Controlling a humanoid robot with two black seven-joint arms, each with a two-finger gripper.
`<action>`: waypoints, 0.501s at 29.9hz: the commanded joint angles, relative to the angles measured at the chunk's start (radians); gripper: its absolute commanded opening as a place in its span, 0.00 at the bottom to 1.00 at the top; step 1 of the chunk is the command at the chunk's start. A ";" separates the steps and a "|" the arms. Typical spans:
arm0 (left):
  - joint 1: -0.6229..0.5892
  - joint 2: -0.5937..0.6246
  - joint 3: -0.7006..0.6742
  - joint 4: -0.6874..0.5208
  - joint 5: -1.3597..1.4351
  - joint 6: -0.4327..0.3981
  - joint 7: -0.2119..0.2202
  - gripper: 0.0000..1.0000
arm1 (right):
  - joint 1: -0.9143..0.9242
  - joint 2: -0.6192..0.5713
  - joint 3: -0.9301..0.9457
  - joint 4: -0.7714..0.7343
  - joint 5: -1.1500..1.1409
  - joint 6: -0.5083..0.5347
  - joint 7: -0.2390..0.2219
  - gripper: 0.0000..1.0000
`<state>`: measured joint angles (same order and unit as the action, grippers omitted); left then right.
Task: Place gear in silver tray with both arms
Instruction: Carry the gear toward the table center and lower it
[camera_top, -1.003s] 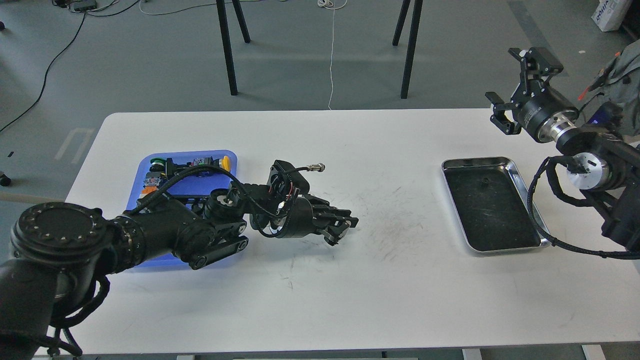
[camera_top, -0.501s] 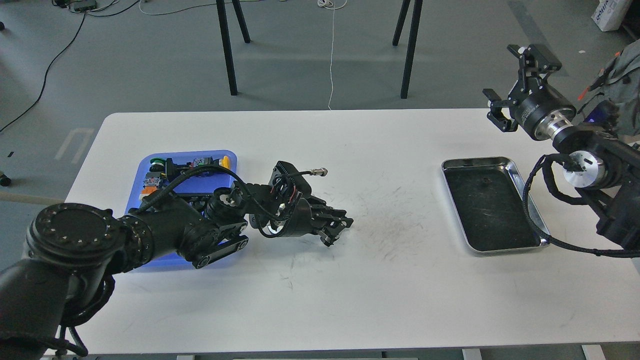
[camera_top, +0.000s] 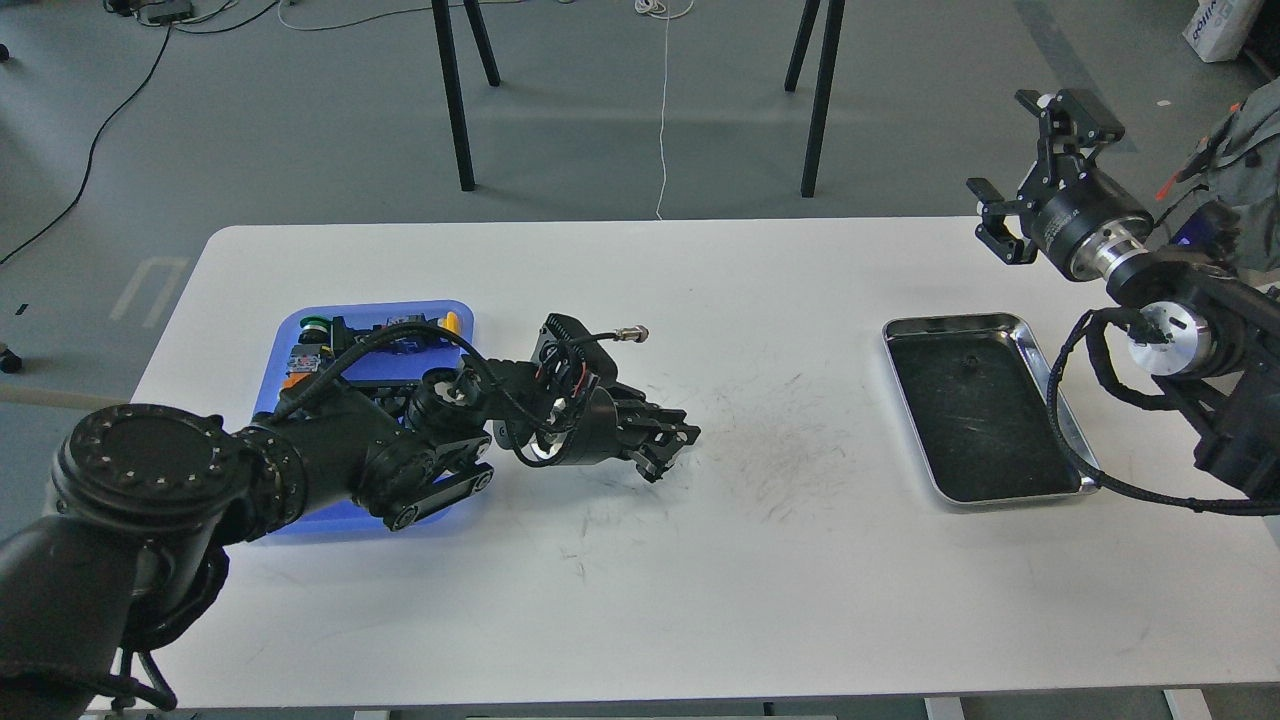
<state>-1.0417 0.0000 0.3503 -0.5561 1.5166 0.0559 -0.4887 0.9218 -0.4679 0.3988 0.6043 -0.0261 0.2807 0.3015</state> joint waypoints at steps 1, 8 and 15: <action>0.003 0.000 -0.008 -0.005 -0.012 -0.004 0.000 0.23 | 0.000 0.000 0.000 0.000 0.000 0.000 -0.001 0.98; 0.008 0.000 -0.022 -0.010 -0.065 -0.018 0.000 0.23 | -0.003 0.000 0.000 0.000 0.000 0.000 0.001 0.98; 0.019 0.000 -0.033 -0.010 -0.093 -0.025 0.000 0.23 | -0.005 0.000 0.000 0.000 0.000 -0.002 0.001 0.98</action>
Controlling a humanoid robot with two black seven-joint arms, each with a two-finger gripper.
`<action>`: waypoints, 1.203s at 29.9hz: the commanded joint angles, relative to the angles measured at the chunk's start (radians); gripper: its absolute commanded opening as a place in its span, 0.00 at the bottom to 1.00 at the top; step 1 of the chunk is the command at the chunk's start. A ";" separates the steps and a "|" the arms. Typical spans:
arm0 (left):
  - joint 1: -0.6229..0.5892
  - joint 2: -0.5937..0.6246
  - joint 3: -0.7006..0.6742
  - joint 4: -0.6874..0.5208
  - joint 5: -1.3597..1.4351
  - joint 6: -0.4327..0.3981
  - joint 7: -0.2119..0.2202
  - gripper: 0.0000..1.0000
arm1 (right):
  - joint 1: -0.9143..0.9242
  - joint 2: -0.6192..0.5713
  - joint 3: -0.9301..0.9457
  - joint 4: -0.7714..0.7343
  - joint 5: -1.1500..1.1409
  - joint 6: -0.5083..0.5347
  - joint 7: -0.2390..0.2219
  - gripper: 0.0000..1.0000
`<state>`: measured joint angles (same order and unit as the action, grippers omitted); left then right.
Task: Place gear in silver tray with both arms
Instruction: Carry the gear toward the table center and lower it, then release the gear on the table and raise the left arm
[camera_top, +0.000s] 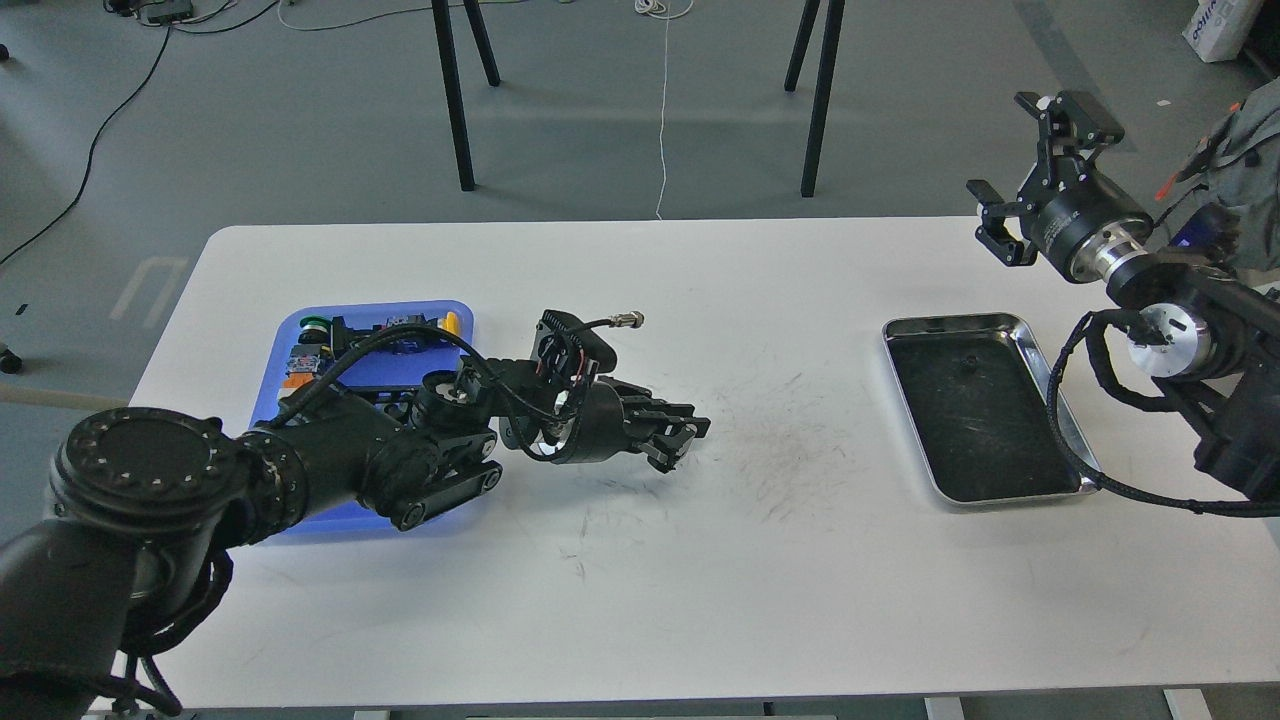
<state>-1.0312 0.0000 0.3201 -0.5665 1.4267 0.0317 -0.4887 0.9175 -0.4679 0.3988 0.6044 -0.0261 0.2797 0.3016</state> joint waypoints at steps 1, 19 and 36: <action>0.010 0.000 -0.003 0.001 -0.003 -0.001 0.000 0.23 | -0.002 0.000 0.000 0.000 0.000 -0.001 0.001 0.98; 0.042 0.000 0.001 -0.016 0.008 -0.003 0.000 0.25 | -0.002 0.008 0.000 -0.002 0.000 -0.002 0.001 0.98; -0.013 0.000 -0.004 -0.032 -0.028 -0.027 0.000 0.69 | -0.002 0.008 -0.001 -0.002 0.000 -0.002 0.001 0.98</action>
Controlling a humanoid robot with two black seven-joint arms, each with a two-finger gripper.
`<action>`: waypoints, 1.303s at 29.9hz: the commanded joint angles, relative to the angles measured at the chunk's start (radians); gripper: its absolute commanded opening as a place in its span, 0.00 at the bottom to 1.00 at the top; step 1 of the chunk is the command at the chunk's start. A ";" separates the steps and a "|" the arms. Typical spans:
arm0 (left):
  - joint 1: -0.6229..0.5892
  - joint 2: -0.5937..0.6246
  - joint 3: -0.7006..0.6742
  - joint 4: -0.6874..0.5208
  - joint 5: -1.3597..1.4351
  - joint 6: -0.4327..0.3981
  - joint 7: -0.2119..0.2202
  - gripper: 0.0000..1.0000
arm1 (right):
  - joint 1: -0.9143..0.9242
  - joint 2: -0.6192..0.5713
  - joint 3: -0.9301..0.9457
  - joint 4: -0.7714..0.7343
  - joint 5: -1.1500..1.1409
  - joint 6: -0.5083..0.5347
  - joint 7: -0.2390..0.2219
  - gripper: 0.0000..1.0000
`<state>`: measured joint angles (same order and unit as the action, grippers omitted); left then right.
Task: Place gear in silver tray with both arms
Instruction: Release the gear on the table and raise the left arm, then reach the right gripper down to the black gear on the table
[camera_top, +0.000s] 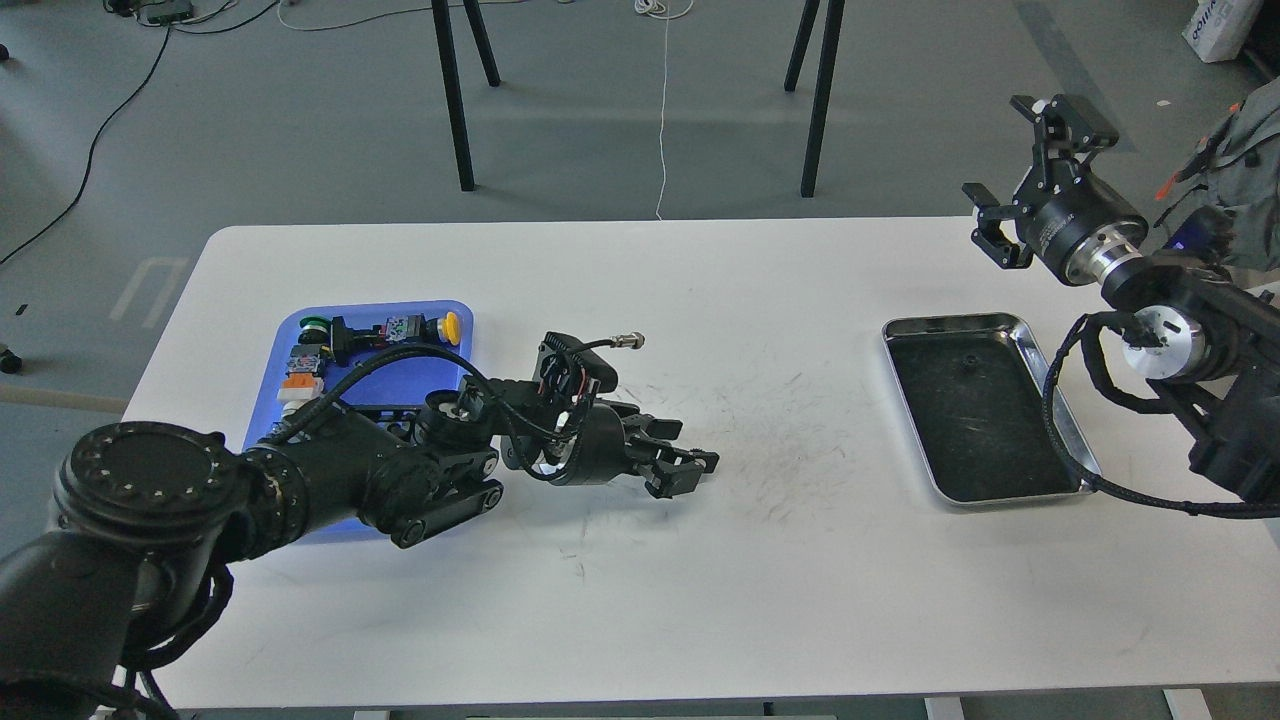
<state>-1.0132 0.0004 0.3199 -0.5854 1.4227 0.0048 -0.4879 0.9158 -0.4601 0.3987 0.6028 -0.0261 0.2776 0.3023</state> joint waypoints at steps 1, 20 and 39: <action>-0.048 0.000 -0.004 -0.017 -0.040 0.000 -0.001 0.69 | 0.000 0.000 -0.001 0.000 -0.001 0.000 0.000 0.98; -0.285 0.000 -0.232 0.188 -0.738 -0.005 -0.001 0.92 | 0.026 -0.005 -0.078 0.070 -0.277 0.041 0.008 0.98; -0.262 0.000 -0.232 0.207 -0.866 -0.037 -0.001 0.94 | 0.236 -0.006 -0.446 0.520 -1.608 0.037 0.095 0.98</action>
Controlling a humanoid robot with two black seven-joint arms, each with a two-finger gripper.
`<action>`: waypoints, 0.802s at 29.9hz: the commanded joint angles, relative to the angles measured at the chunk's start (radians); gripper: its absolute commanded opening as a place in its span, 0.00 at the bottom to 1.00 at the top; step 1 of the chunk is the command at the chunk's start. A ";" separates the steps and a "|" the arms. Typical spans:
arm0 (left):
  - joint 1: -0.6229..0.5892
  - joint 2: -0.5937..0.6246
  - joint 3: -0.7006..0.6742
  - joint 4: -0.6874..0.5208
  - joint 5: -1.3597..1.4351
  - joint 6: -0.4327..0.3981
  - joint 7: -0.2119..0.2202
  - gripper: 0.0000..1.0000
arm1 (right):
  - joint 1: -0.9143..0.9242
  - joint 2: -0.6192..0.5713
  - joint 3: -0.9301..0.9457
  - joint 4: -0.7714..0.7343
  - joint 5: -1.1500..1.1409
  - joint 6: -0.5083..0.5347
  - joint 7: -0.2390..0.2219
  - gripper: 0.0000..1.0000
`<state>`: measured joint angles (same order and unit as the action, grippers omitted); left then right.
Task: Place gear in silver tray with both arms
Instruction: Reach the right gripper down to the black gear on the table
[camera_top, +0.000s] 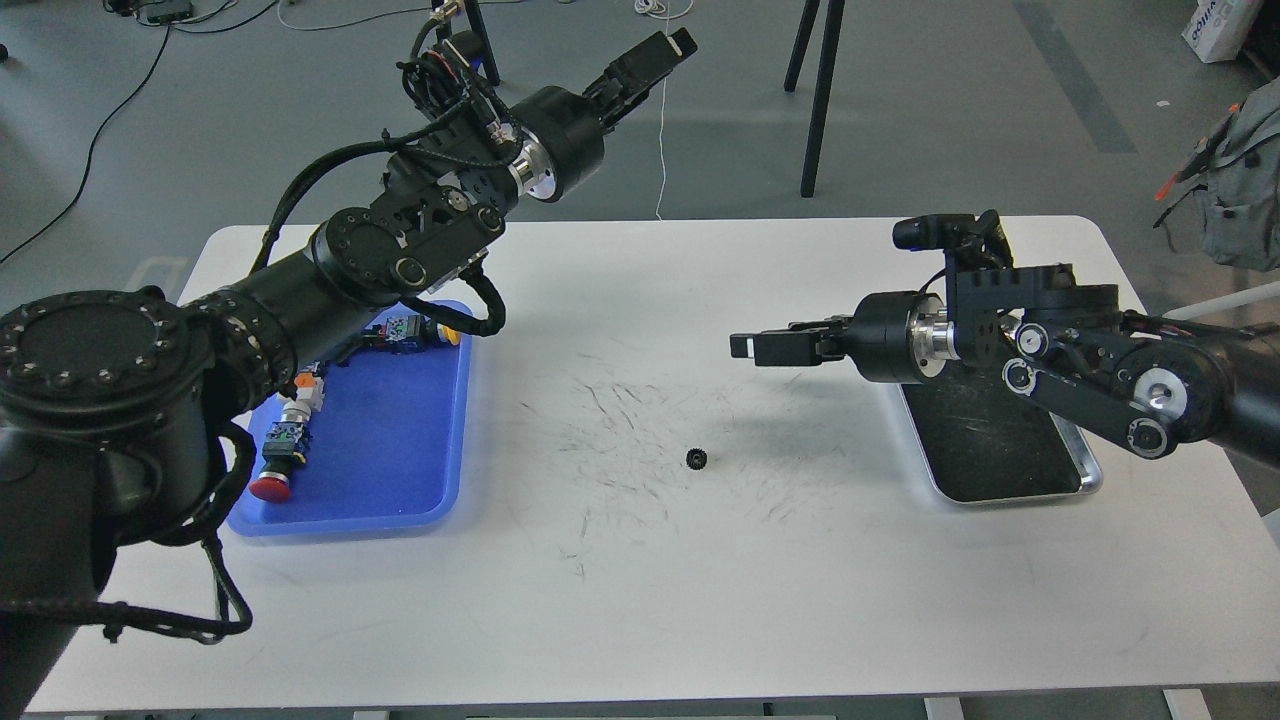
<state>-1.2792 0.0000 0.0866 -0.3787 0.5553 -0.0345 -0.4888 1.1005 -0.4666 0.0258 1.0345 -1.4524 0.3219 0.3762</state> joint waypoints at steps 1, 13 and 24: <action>0.006 0.000 0.001 0.000 0.001 0.002 0.000 0.94 | 0.074 -0.001 -0.098 0.114 -0.239 -0.011 0.029 0.98; 0.024 0.000 -0.038 0.000 0.001 0.005 0.000 0.94 | 0.187 -0.012 -0.182 0.222 -0.312 -0.038 0.049 0.98; 0.050 0.000 -0.041 0.000 0.001 0.005 0.000 0.94 | 0.162 0.026 -0.202 0.185 -0.312 0.000 0.050 0.99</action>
<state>-1.2328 0.0000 0.0459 -0.3789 0.5560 -0.0290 -0.4887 1.2680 -0.4619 -0.1696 1.2414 -1.7584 0.3165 0.4256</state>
